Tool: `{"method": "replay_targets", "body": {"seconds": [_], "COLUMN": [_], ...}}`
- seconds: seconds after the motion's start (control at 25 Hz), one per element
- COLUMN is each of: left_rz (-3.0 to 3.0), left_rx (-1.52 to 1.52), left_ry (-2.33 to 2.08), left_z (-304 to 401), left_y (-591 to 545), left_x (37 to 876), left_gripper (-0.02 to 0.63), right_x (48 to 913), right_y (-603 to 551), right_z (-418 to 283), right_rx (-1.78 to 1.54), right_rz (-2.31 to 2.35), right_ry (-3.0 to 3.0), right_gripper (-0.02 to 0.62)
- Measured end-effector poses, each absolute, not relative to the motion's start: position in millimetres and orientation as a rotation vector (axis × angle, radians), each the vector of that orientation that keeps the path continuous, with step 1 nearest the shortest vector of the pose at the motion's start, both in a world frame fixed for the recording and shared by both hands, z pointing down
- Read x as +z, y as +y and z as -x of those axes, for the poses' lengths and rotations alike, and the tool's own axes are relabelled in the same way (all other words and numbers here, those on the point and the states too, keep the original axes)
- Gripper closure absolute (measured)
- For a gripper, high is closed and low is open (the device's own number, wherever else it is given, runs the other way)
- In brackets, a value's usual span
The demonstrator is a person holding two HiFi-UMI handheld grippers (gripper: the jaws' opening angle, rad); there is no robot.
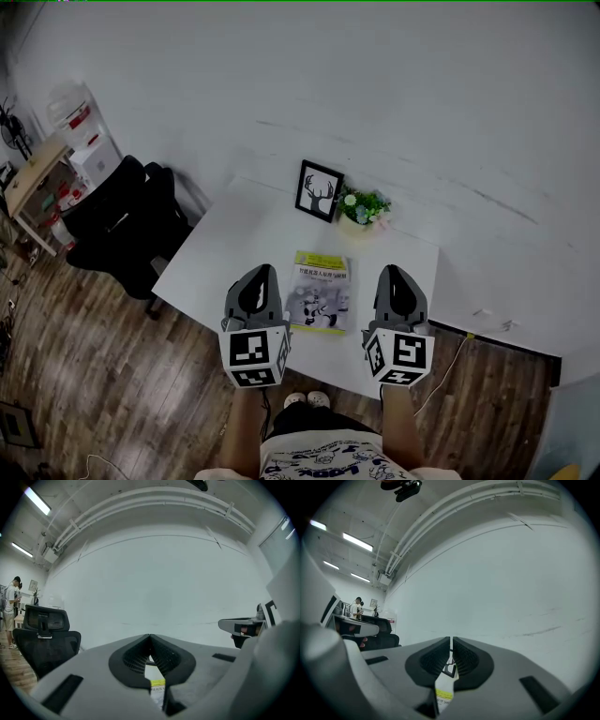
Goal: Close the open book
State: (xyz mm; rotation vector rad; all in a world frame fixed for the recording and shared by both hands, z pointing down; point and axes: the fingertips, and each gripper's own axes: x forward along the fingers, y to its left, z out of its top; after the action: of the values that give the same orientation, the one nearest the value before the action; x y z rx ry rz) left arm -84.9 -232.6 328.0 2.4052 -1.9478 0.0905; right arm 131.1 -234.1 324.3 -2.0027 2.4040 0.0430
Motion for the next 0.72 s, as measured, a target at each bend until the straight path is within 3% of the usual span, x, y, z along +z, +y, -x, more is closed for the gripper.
{"method": "replay_targets", "body": {"seconds": [0.72], "left_rz": [-2.402], "left_rx": [0.101], "left_ry": [-1.978], "left_z": [90.7], "left_y": [-231.9], "left_x": [323.5], "left_gripper": [0.584], "right_x": [320.1], "right_y": [-234.0], "right_z": [-121.9], "right_rx": [0.033], "right_rz": [1.967], "right_ry": [2.427], "right_gripper": [0.56]}}
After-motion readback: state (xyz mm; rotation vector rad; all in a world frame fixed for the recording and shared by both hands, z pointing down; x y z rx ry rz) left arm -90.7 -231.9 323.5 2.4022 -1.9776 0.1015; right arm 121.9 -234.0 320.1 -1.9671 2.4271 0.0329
